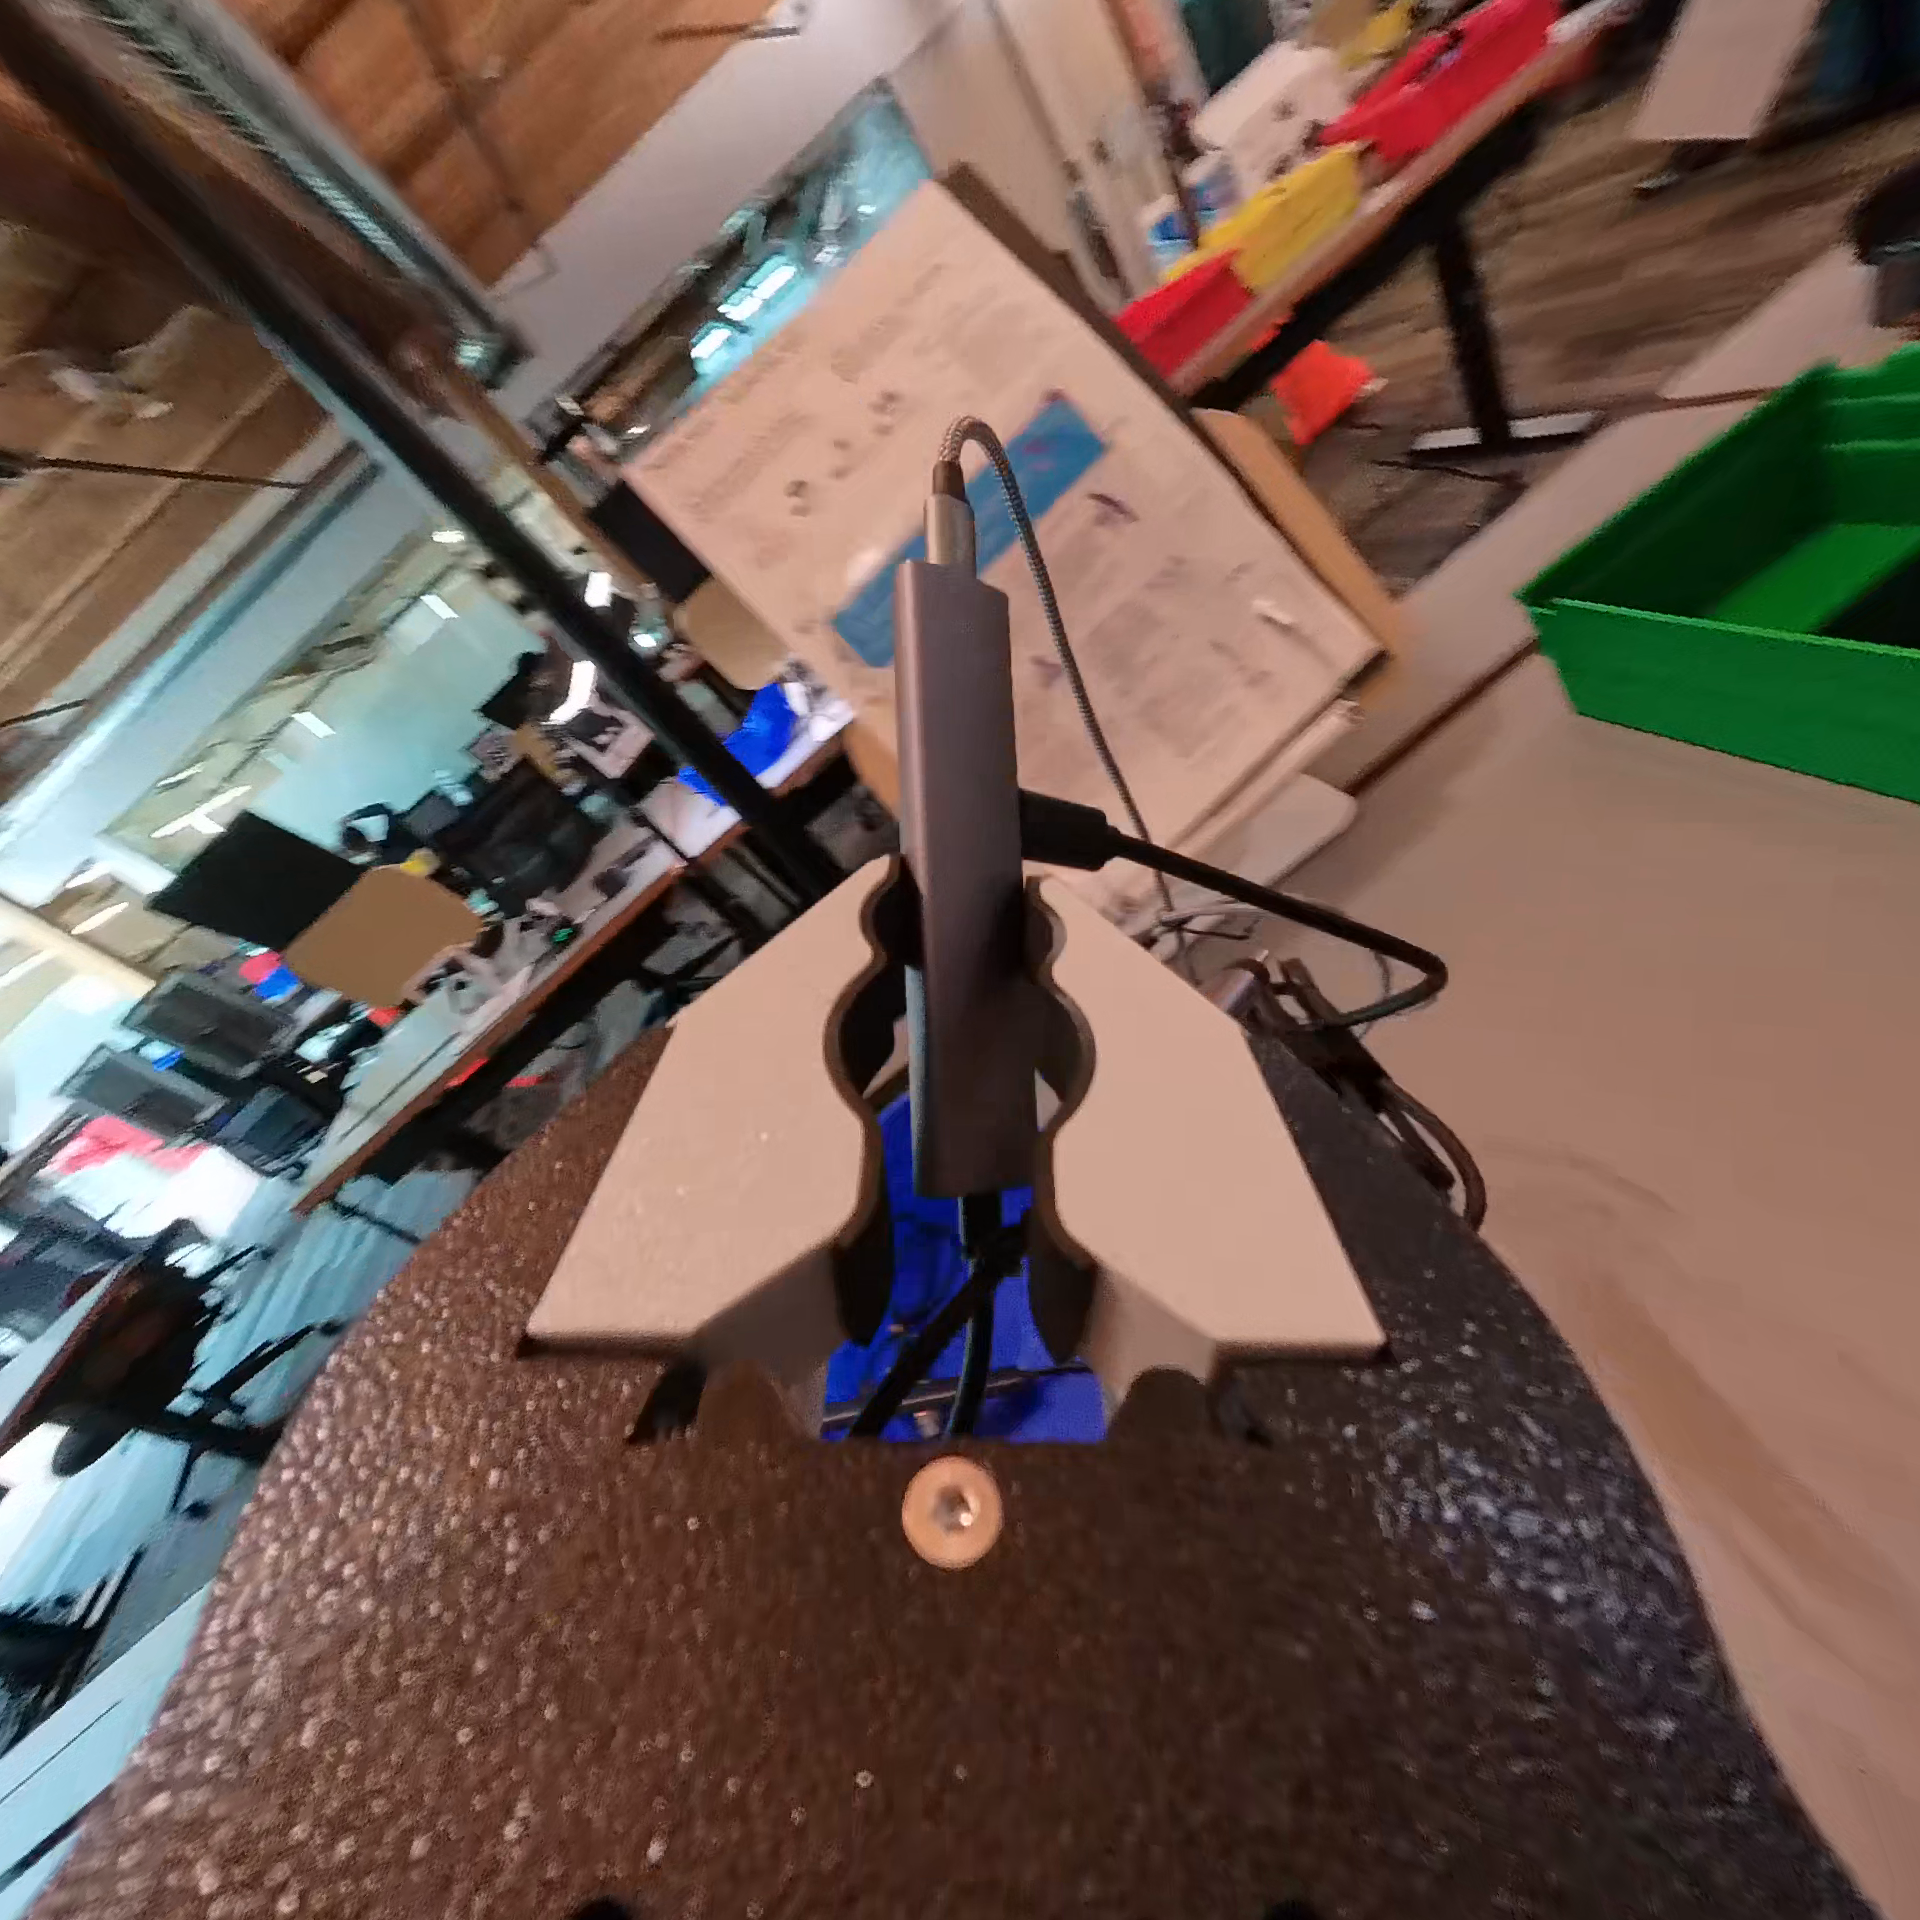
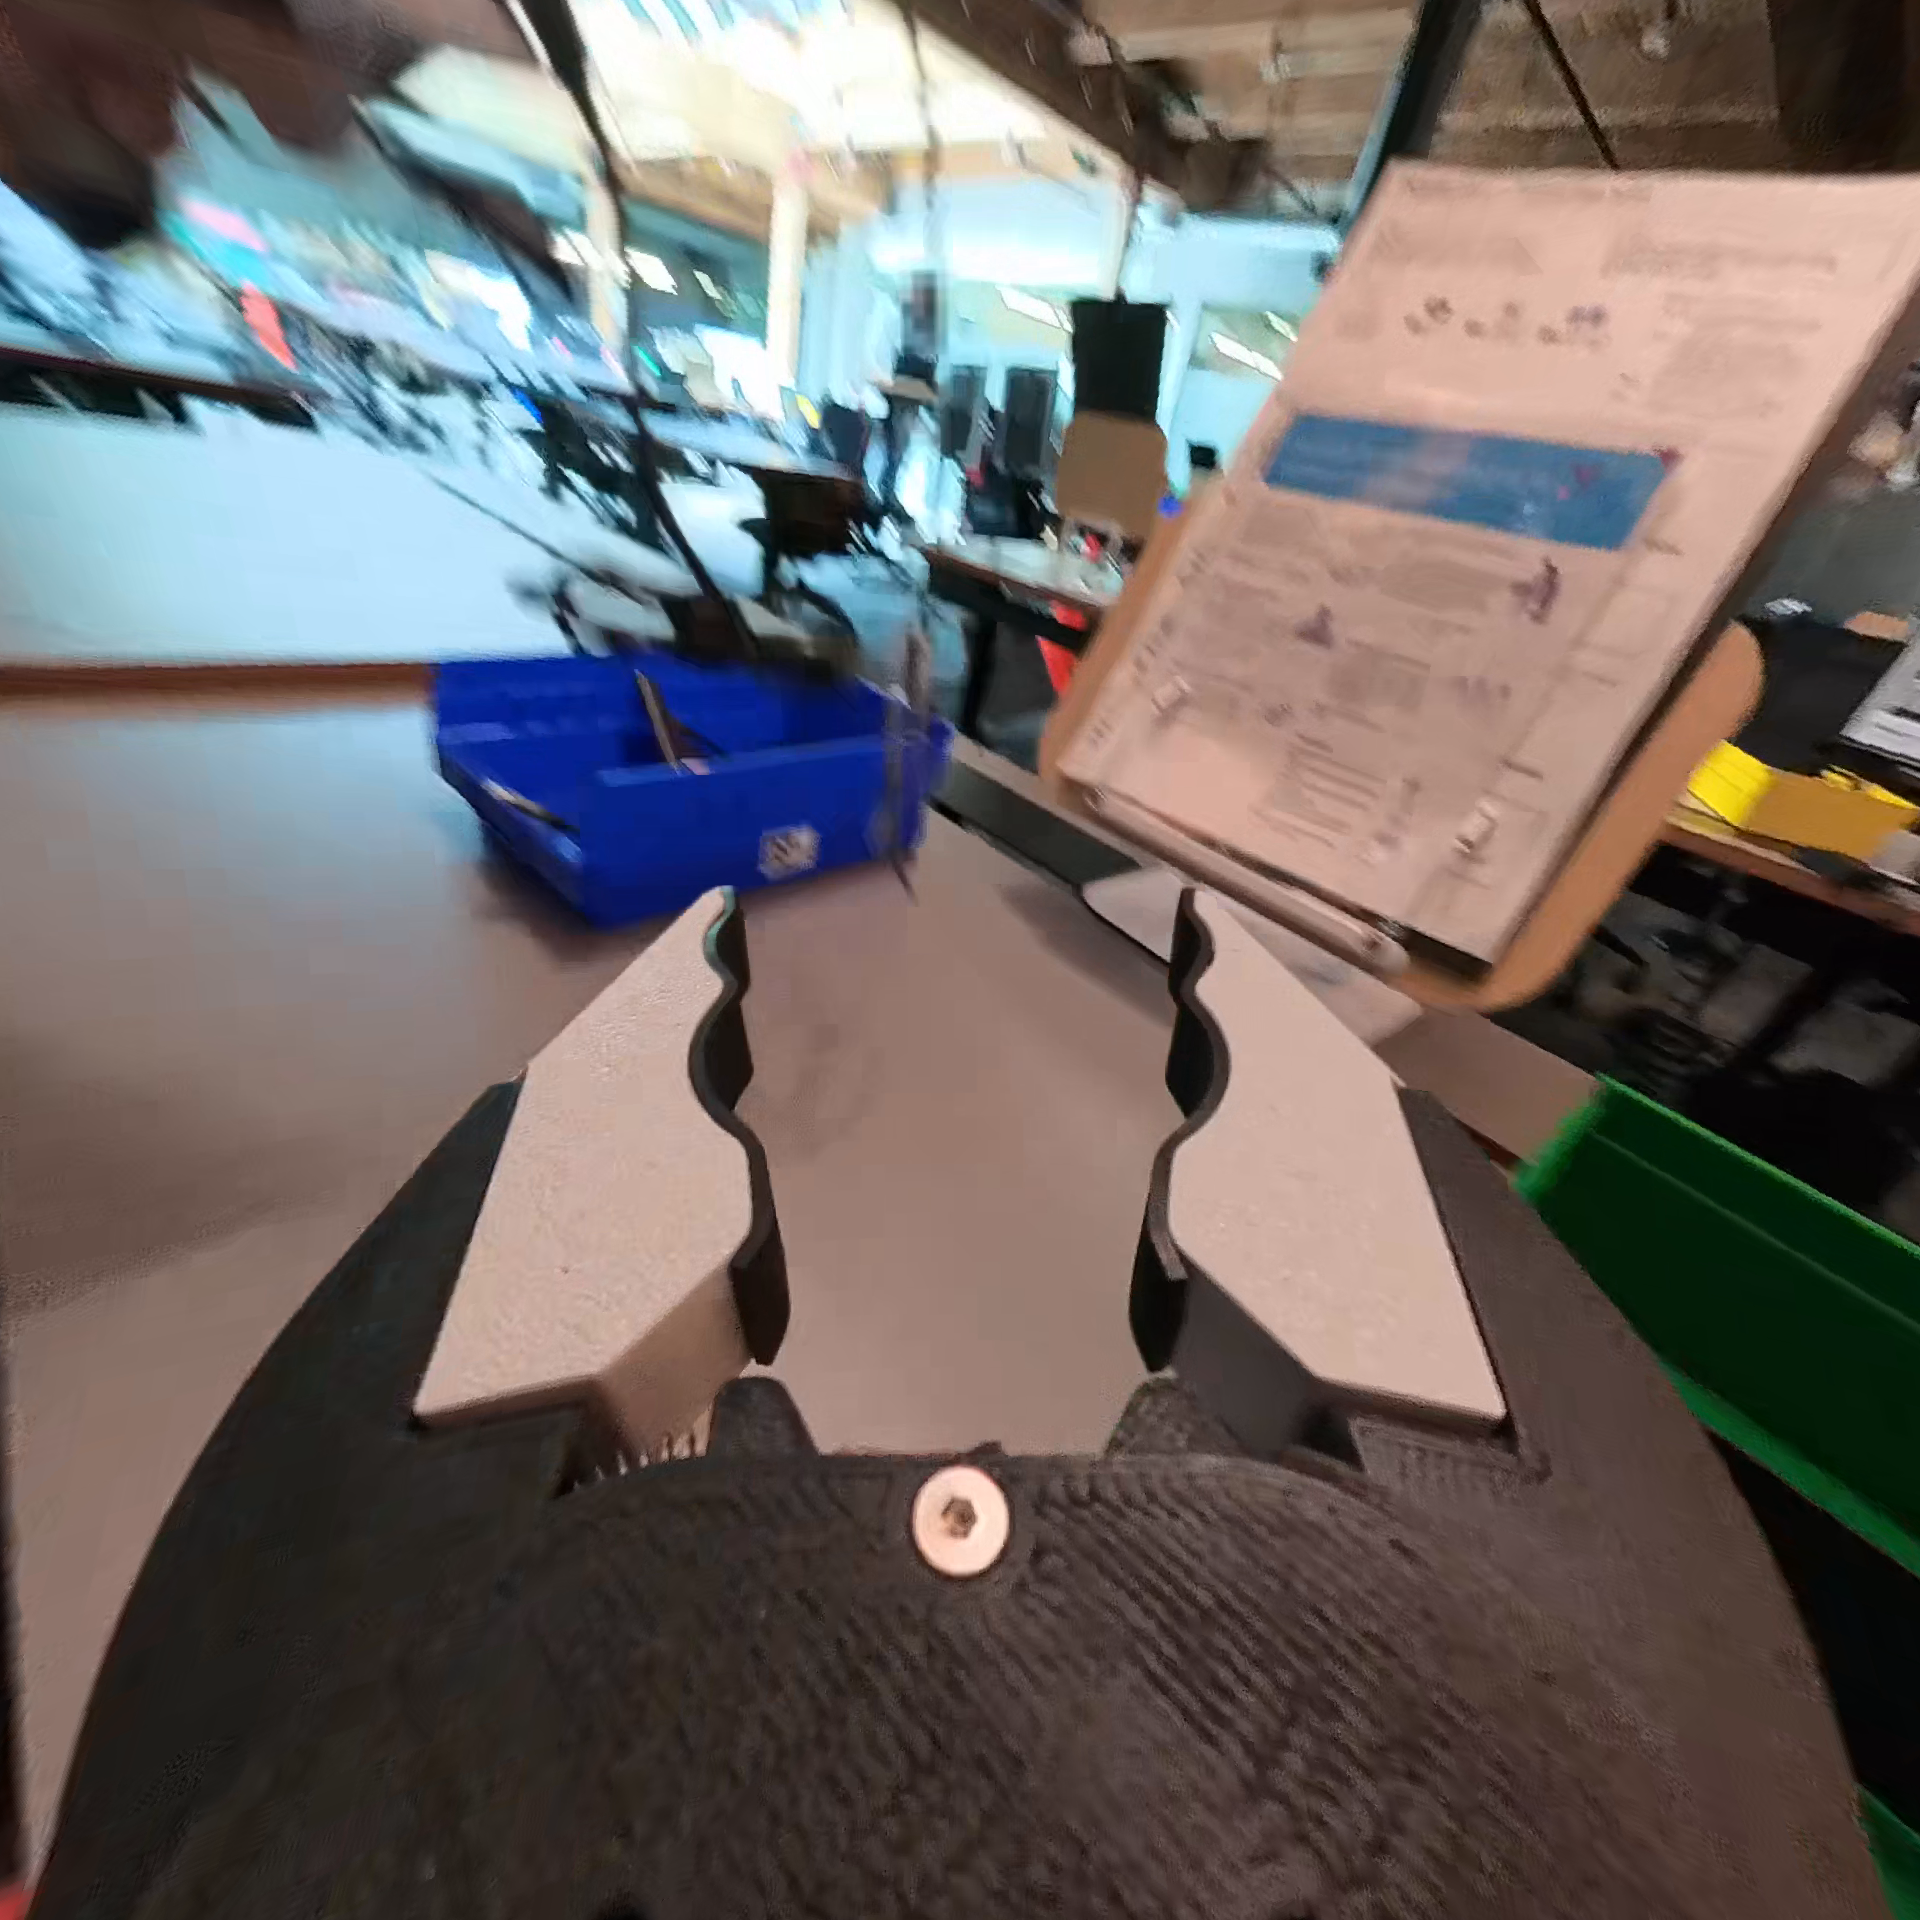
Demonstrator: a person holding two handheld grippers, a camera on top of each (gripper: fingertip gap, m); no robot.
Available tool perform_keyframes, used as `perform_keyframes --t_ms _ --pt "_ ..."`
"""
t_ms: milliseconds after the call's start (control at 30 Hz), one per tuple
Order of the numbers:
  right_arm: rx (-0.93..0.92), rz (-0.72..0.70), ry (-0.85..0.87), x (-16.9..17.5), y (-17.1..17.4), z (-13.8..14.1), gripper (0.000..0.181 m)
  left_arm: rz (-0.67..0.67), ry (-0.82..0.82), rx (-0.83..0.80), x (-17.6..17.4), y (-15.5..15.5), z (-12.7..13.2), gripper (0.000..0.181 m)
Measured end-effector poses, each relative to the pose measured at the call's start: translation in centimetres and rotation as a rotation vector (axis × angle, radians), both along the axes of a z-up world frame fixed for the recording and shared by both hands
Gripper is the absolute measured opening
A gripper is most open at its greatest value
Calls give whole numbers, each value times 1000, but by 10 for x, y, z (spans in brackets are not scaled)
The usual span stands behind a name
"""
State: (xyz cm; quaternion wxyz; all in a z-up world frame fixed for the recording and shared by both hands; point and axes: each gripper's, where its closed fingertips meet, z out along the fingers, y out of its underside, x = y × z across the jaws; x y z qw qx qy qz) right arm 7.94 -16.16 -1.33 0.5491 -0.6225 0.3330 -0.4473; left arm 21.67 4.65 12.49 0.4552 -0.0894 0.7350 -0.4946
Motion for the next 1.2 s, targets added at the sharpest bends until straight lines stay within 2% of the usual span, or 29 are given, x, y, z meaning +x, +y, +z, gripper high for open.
perform_keyframes --t_ms 100,167,267,333,433,467,500,533,667,733,800,900,1000,1200 --pt "168 136 -55 -3 37 15 73 -122 47 51 -25 -40 -49 19" --pt "299 226 -19 0 59 15 74 -187 38 67 -43 -66 -80 19" --pt "452 289 83 12 74 2 77 -281 -79 127 -72 -100 -118 19" --pt "528 279 113 22 69 -7 77 -316 -185 177 -89 -115 -135 19" --pt "658 374 118 24 65 -10 53 -399 -192 226 -109 -131 -160 19" --pt "704 441 105 20 66 -6 42 -429 -176 228 -113 -135 -167 19" --pt "747 509 96 15 68 -2 20 -461 -156 236 -117 -137 -173 19" --pt "771 562 103 13 69 -2 12 -478 -138 235 -119 -139 -177 19" --pt "842 581 174 18 68 -8 9 -507 -108 211 -115 -137 -182 21" --pt "998 599 253 22 65 -8 9 -546 -162 170 -119 -135 -174 23" --pt "1142 620 341 25 61 -14 8 -580 -216 159 -123 -130 -170 37" --pt "1310 671 460 29 62 -24 8 -629 -232 164 -126 -120 -172 46" --pt "1376 694 492 31 64 -27 8 -673 -215 123 -127 -110 -173 47" --pt "1368 735 494 27 73 -23 9 -772 -153 35 -133 -101 -182 38"
